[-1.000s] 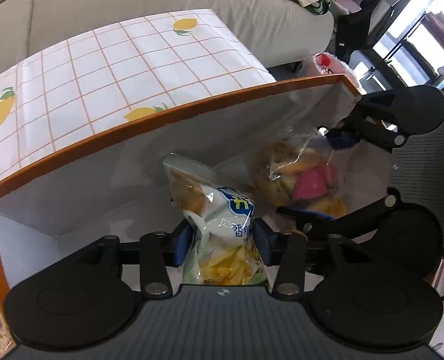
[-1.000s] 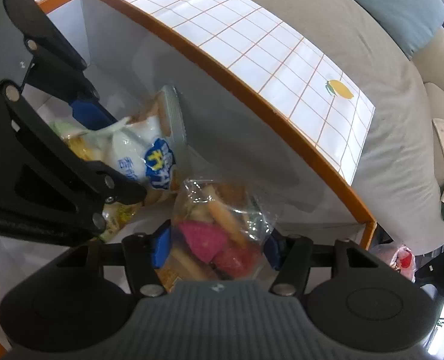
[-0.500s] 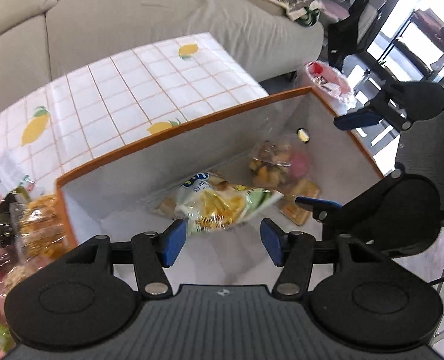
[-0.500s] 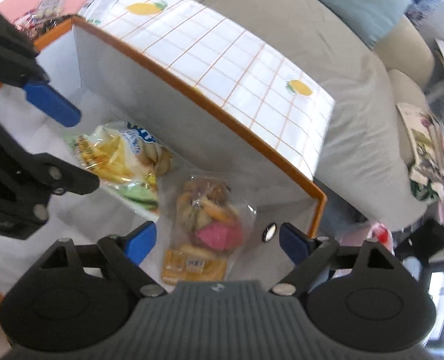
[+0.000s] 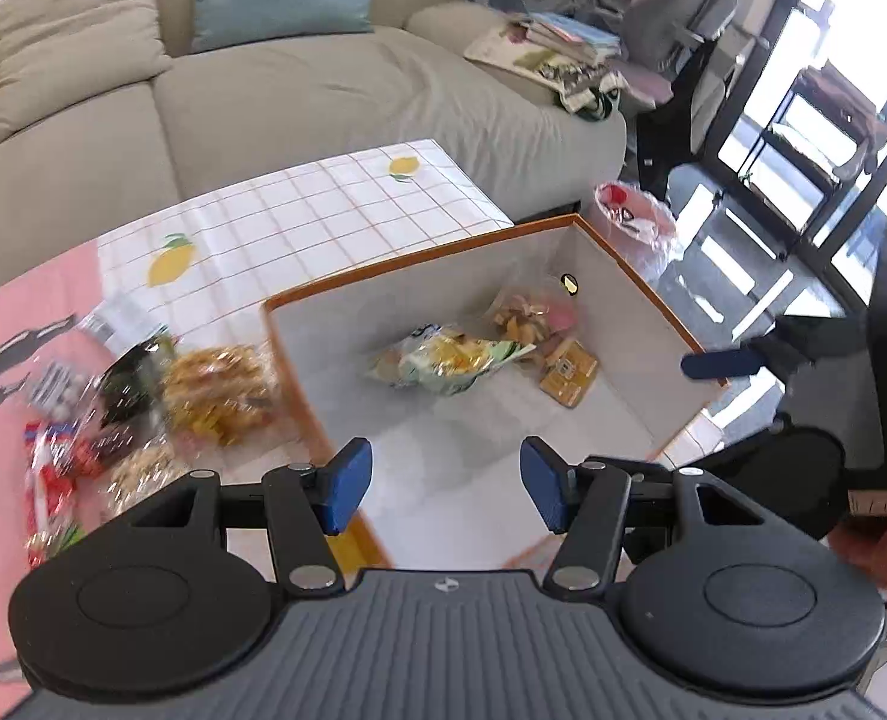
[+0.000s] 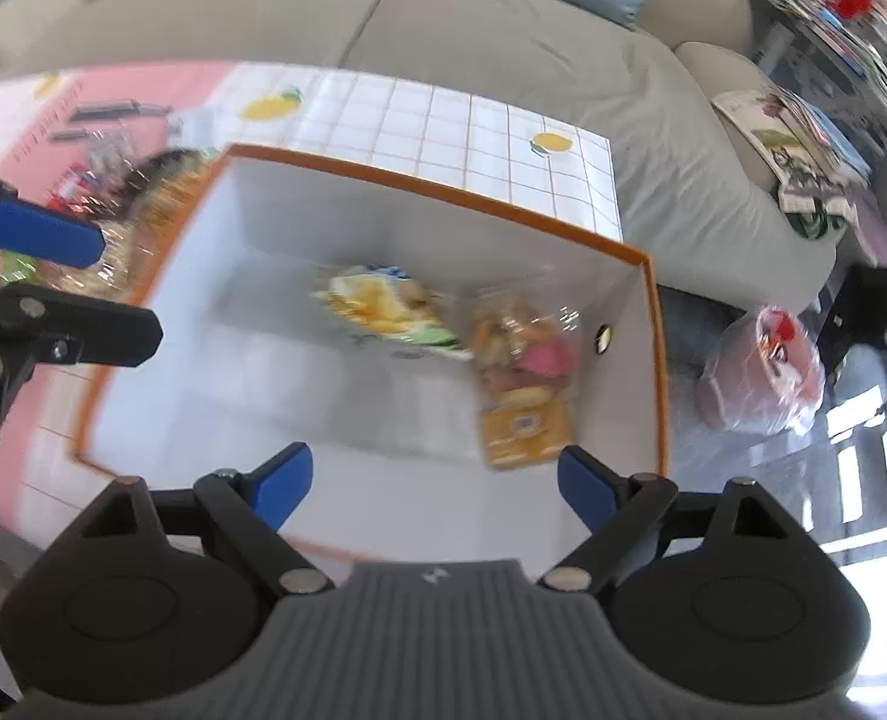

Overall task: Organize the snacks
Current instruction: 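Withdraw both grippers from the box back toward the snack pile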

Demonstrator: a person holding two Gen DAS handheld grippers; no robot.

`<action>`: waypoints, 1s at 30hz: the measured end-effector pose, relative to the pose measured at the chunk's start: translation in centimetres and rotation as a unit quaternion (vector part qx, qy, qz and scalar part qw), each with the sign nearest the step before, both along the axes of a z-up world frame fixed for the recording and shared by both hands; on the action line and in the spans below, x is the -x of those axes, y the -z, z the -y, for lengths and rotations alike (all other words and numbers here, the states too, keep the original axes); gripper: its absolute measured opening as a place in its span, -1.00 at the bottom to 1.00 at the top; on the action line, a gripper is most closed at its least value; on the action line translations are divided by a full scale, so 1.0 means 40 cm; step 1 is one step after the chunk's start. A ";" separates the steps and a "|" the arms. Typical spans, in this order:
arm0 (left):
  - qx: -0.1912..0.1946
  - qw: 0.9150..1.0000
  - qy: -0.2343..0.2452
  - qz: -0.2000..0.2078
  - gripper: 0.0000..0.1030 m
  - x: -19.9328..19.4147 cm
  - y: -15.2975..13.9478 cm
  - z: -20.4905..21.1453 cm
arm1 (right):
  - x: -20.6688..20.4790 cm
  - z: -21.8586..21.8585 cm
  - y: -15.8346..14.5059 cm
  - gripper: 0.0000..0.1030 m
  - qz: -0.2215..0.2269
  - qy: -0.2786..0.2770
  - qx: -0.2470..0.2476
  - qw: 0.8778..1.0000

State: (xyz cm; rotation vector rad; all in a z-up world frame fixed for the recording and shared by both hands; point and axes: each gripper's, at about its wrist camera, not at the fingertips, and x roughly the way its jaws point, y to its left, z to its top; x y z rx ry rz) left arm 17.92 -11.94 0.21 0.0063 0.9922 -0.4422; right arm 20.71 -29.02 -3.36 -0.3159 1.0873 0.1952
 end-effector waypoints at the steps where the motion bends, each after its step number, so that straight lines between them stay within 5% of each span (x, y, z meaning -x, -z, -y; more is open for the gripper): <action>1: 0.003 1.000 -0.005 0.001 0.30 0.015 -0.005 -0.018 | 0.024 -0.010 -0.006 0.68 0.003 0.006 -0.010 1.000; 16: -0.005 0.990 -0.143 0.019 0.30 0.222 0.024 -0.315 | 0.203 -0.200 -0.041 0.77 0.049 0.049 -0.137 0.988; 30: 0.021 0.974 -0.222 0.034 0.30 0.253 0.111 -0.501 | 0.252 -0.430 0.012 0.67 0.135 0.002 -0.172 0.976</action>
